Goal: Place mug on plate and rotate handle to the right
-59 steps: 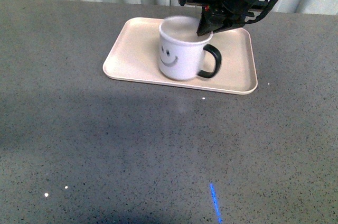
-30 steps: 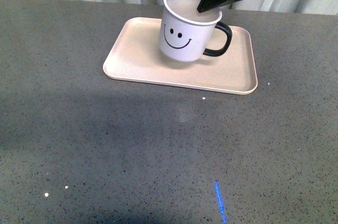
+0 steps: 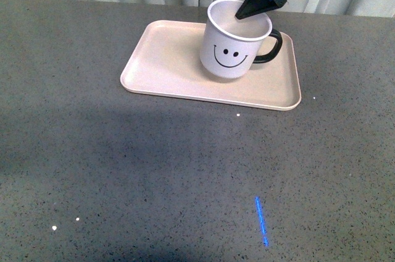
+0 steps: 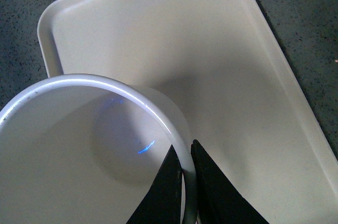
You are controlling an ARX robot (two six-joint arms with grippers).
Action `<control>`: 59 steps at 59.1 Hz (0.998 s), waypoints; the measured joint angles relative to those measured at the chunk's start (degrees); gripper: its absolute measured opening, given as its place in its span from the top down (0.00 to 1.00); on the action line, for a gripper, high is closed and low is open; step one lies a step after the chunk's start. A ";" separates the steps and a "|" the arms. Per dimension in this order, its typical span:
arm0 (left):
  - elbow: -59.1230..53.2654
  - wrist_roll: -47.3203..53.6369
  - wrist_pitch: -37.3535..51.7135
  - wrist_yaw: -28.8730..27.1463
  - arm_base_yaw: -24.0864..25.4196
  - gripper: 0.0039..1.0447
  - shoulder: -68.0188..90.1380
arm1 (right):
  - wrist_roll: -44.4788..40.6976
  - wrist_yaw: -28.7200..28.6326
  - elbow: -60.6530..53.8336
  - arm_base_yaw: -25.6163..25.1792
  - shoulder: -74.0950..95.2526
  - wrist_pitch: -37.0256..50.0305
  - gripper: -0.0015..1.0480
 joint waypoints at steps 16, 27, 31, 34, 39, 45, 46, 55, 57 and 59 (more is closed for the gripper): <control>0.00 0.00 0.00 0.00 0.00 0.09 0.00 | -3.72 0.33 0.24 0.42 0.81 -0.83 0.98; 0.00 0.00 0.00 0.00 0.00 0.09 0.00 | -5.07 0.50 0.24 0.42 1.01 -0.81 0.98; 0.00 0.00 0.00 0.00 0.00 0.09 0.00 | -5.46 0.50 0.22 0.39 1.03 -0.83 0.98; 0.00 0.00 0.00 0.00 0.00 0.09 0.00 | -5.84 0.52 0.20 0.39 1.03 -0.94 0.98; 0.00 0.00 0.00 0.00 0.00 0.09 0.00 | -6.75 0.61 0.07 0.42 1.11 -1.11 0.98; 0.00 0.00 0.00 0.00 0.00 0.09 0.00 | -7.30 0.98 0.04 0.42 1.57 -1.38 0.98; 0.00 0.00 0.00 0.00 0.00 0.09 0.00 | -7.37 0.98 0.04 0.42 1.64 -1.42 0.98; 0.00 0.00 0.00 0.00 0.00 0.09 0.00 | -7.87 1.14 0.04 0.42 2.45 -1.77 0.98; 0.00 0.00 0.00 0.00 0.00 0.09 0.00 | -7.87 1.18 0.04 0.42 2.47 -1.79 0.98; 0.00 0.00 0.00 0.00 0.00 0.09 0.00 | -7.93 1.20 0.07 0.44 2.49 -1.79 0.98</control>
